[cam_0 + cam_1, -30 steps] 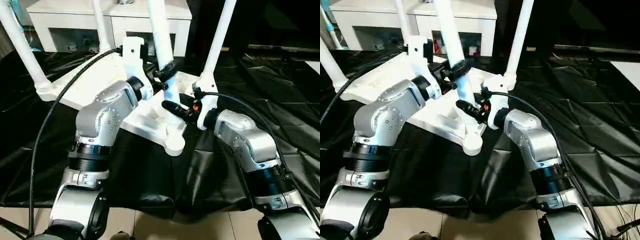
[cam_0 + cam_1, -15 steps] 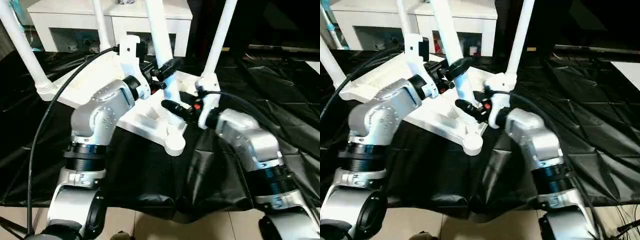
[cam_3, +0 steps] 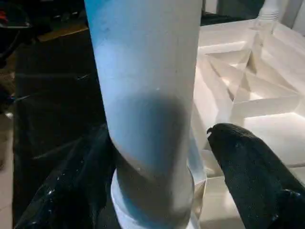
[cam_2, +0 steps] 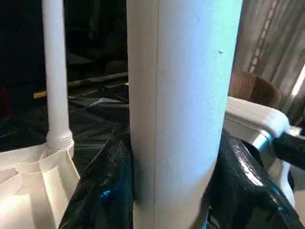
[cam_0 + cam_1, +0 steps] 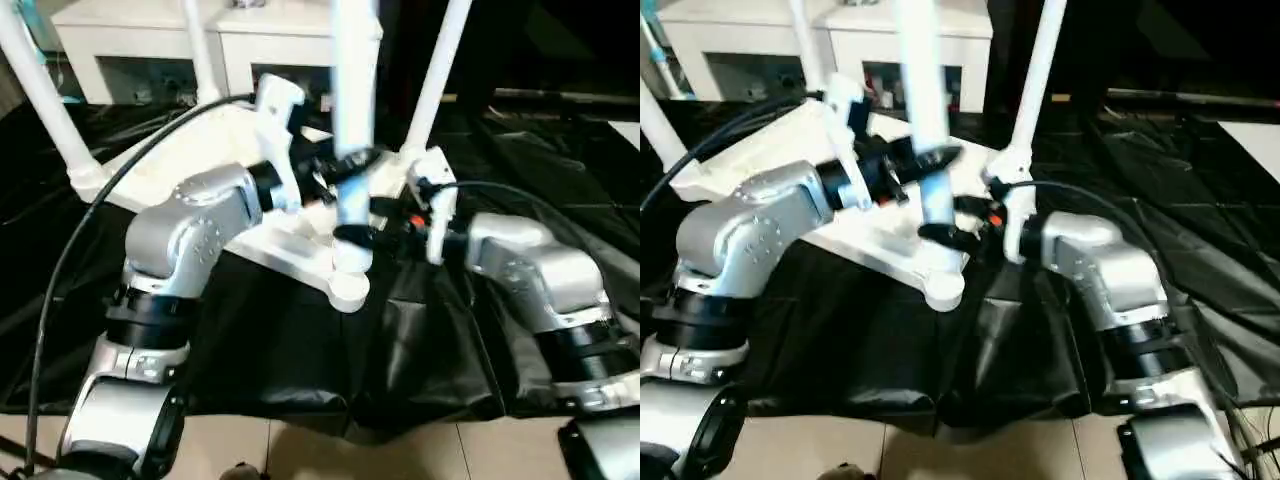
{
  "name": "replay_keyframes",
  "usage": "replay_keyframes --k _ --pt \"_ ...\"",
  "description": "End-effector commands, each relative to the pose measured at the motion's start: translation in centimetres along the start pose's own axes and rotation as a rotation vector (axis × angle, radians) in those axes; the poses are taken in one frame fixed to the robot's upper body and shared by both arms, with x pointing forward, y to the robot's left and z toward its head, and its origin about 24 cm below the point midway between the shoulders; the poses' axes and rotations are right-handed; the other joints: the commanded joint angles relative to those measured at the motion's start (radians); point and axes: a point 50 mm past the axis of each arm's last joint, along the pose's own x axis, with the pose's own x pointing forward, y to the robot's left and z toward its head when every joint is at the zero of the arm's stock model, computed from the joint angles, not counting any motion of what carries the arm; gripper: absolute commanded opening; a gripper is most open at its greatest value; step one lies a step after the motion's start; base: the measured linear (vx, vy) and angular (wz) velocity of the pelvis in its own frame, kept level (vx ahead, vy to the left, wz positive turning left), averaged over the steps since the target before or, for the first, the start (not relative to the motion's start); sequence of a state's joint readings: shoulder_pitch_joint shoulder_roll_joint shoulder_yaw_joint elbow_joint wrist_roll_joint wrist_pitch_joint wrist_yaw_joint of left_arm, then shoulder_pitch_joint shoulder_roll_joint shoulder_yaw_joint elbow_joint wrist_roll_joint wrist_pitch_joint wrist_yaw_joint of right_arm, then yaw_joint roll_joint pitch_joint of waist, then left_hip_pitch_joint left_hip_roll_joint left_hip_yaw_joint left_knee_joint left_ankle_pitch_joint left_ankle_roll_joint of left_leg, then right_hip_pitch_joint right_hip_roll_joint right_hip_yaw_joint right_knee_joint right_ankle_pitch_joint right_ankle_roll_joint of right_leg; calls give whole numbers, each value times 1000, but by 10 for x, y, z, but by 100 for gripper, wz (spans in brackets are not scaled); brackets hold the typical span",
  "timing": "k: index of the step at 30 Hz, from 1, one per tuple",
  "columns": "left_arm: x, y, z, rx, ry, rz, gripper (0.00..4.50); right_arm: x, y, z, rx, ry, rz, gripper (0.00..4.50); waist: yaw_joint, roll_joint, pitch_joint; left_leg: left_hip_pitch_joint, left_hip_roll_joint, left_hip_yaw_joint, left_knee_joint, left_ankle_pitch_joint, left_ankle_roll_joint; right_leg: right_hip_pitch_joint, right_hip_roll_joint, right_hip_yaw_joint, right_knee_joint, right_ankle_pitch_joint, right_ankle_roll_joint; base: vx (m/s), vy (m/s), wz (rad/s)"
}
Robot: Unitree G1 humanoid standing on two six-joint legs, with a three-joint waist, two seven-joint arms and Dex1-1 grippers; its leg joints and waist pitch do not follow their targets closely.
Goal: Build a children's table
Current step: Pick table leg
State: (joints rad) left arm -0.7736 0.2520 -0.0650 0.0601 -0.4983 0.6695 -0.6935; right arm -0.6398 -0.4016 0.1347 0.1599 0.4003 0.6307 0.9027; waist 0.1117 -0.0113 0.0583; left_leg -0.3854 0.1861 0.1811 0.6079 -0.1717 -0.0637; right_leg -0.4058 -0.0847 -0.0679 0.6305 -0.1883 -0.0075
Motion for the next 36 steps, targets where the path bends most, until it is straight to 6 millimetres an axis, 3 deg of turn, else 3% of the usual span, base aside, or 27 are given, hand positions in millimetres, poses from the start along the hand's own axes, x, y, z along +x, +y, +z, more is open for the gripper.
replay_keyframes --k 1,8,28,30,34,36 --pt "-1 -4 1 18 1 -37 185 -3 0 10 -23 -7 13 344 -1 -10 -76 16 37 -11 -66 -127 22 58 -57 46 -67 -133 -196 0 0 0" --pt "-2 -12 4 -52 -52 -140 185 -5 6 10 -9 -20 100 344 0 -11 -77 15 35 -9 -63 -121 31 59 -56 45 -64 -103 -219 0 0 0" --pt "-6 -21 3 -20 -19 -295 185 -9 16 10 -25 34 258 344 0 -12 -77 15 37 -10 -63 -115 34 59 -56 45 -64 -113 -218 0 0 0" --pt "-6 -22 3 -17 -15 -306 185 -8 17 9 -21 36 269 316 1 -11 -77 15 37 -10 -63 -116 35 59 -56 46 -64 -111 -220 0 0 0" --pt "-6 -21 3 -14 -15 -307 185 -8 17 8 -20 41 277 306 0 -12 -77 15 37 -10 -62 -113 37 60 -56 45 -62 -103 -223 0 0 0" --pt "-6 -21 4 -12 -17 -311 185 -8 17 8 -16 42 283 271 1 -11 -77 15 37 -10 -62 -111 38 59 -56 45 -63 -104 -223 0 0 0"
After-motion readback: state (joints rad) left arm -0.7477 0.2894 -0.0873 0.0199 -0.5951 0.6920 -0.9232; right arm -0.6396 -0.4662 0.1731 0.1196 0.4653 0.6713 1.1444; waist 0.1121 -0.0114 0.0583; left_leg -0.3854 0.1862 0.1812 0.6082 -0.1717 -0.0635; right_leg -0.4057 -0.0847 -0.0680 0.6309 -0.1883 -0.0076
